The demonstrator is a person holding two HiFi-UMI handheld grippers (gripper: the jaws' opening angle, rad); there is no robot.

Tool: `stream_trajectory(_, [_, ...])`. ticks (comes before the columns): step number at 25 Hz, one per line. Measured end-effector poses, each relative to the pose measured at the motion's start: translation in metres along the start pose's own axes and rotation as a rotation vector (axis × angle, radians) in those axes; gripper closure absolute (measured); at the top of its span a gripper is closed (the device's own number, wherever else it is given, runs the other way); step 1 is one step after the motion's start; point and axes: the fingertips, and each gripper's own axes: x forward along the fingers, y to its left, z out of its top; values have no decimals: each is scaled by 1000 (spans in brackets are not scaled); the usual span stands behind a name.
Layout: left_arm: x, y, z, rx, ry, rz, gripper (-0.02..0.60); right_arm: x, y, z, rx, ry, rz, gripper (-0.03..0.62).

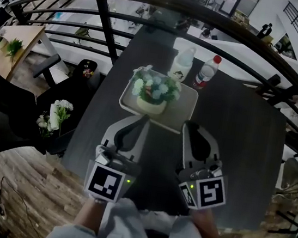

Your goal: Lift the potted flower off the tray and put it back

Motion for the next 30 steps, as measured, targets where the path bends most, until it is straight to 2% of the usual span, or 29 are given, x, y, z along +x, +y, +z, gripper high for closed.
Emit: stream_trajectory(30, [0, -7, -5, -7, 18, -14, 592, -6, -2, -8, -26, 30, 0, 594])
